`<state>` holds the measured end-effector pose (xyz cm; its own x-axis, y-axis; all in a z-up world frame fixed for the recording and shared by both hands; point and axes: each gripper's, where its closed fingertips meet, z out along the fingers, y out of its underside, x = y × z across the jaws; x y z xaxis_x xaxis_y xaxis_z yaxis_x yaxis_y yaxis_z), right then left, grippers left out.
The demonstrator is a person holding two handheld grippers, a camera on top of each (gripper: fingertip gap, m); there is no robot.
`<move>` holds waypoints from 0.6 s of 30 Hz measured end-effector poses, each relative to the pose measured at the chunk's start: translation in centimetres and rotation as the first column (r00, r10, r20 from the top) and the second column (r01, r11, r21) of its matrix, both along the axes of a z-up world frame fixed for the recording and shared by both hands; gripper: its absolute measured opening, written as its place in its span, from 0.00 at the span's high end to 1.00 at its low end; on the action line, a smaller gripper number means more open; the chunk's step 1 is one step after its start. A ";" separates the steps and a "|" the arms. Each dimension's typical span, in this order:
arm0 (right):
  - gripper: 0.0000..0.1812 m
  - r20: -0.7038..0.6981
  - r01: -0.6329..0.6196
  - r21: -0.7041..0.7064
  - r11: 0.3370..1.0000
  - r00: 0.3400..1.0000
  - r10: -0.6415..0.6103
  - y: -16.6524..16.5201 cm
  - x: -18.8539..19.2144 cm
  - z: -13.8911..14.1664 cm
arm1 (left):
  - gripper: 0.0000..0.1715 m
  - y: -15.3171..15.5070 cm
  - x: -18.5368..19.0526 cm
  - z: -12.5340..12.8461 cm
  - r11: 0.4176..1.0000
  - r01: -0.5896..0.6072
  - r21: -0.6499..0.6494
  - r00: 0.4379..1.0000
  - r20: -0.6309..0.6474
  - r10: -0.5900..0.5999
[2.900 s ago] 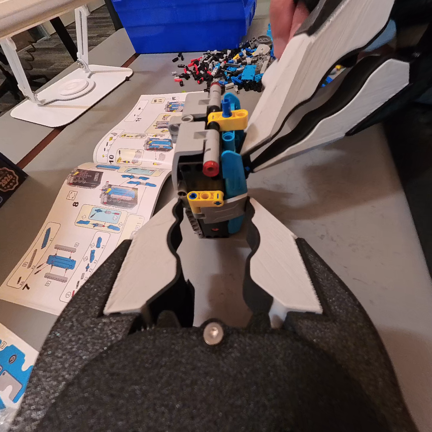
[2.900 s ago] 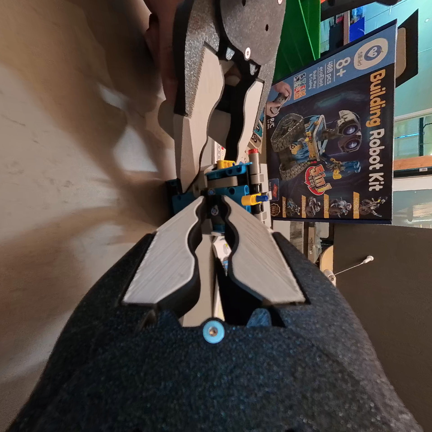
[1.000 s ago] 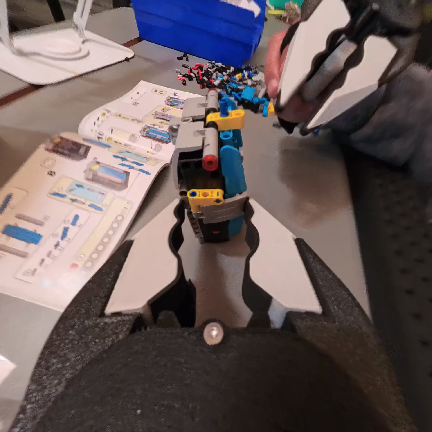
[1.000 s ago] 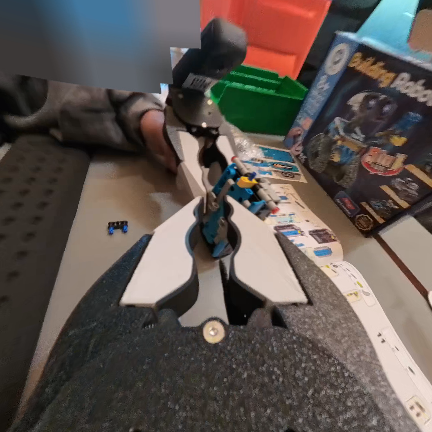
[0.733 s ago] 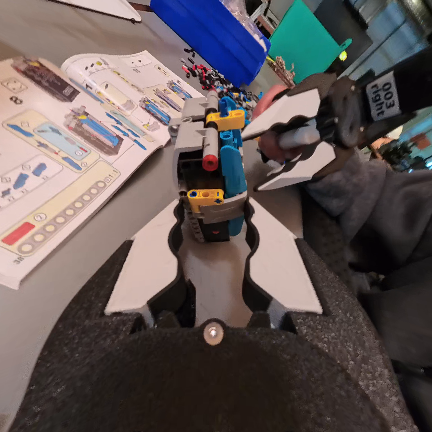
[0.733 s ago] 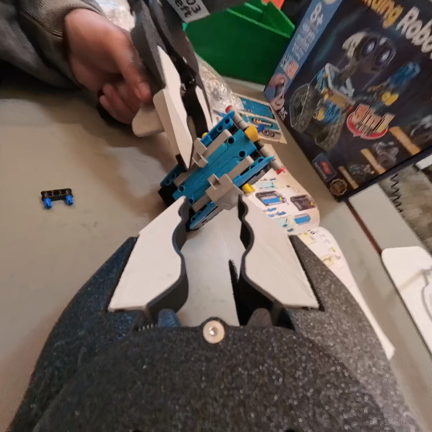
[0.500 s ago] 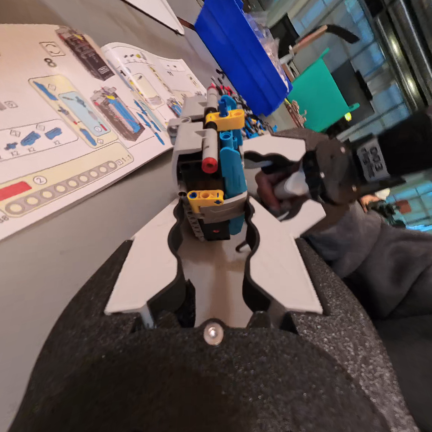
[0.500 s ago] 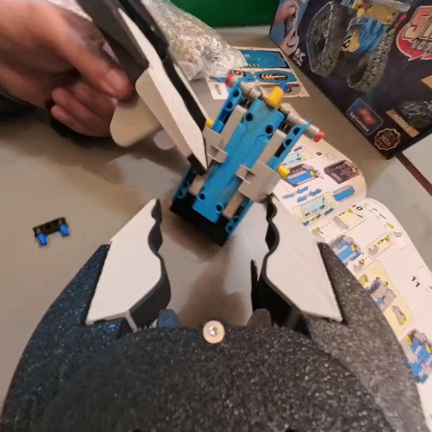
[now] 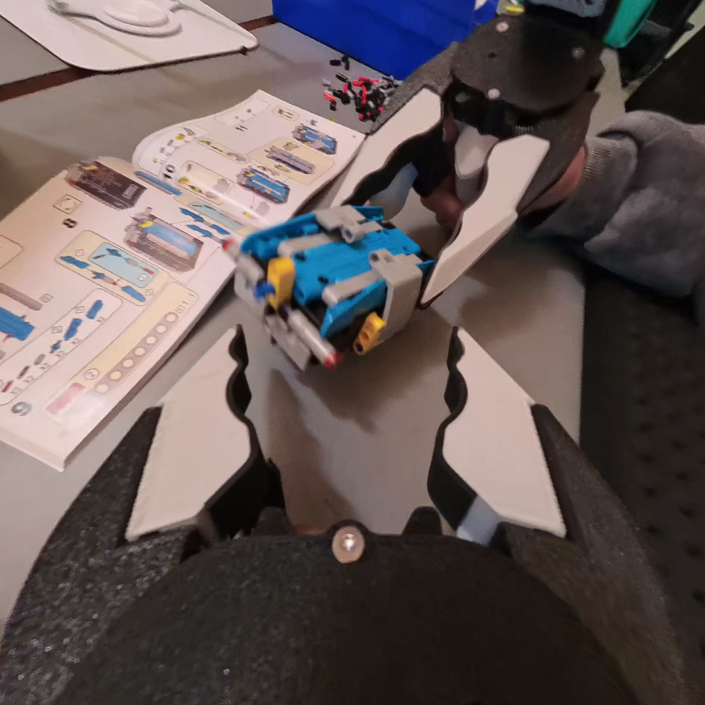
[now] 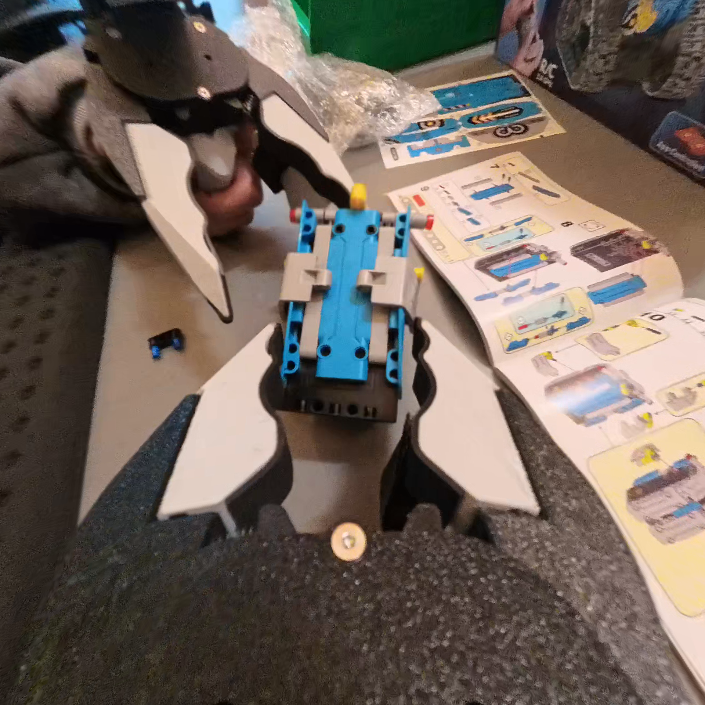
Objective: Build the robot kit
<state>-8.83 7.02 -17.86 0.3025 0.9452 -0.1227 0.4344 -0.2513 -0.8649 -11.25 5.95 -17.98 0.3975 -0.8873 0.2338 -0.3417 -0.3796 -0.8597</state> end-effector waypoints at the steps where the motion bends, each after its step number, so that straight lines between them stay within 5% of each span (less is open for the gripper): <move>1: 0.63 -0.019 -0.023 -0.041 0.999 1.000 0.022 -0.4 -0.1 0.1 | 0.40 -0.2 0.1 -0.1 1.000 0.019 -0.019 1.000 0.003 -0.019; 3: 0.66 0.035 -0.057 -0.066 0.996 0.998 0.060 -1.0 -0.2 -0.9 | 0.51 0.2 0.0 -0.1 0.999 0.014 -0.033 1.000 0.007 -0.014; 14: 0.62 0.198 -0.044 0.014 0.999 0.979 0.041 -1.3 -0.1 -2.2 | 0.50 -0.7 -1.3 -2.1 0.972 0.181 0.148 0.964 -0.222 -0.145; 18: 0.57 0.302 -0.021 0.110 0.994 0.953 -0.014 -1.5 -0.2 -1.8 | 0.52 -0.9 -2.0 -1.6 0.974 0.203 0.102 0.967 -0.177 -0.183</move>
<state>-9.06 5.52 -19.62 0.3058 0.9488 0.0788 0.6804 -0.1599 -0.7152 -13.27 5.08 -19.57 0.2402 -0.9683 0.0681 -0.5399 -0.1916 -0.8197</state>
